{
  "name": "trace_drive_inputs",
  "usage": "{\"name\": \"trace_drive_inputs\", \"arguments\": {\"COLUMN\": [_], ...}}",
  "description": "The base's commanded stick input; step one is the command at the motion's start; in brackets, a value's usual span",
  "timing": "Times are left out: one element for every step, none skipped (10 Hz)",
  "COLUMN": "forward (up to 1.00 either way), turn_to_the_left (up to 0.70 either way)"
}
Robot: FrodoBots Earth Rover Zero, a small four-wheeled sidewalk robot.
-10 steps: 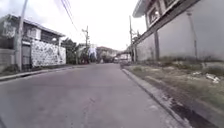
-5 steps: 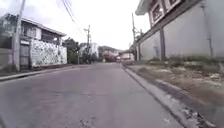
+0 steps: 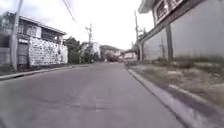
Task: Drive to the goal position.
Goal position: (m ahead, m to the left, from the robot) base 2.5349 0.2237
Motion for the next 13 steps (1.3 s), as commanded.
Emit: {"name": "trace_drive_inputs", "arguments": {"forward": [1.0,1.0,1.0,1.0,1.0,1.0,1.0,1.0,1.0,1.0,1.0,1.0,1.0], "turn_to_the_left": [0.06,0.06,0.06,0.06,0.06,0.06,0.06,0.06,-0.02,-0.34,-0.19,0.06,0.06]}}
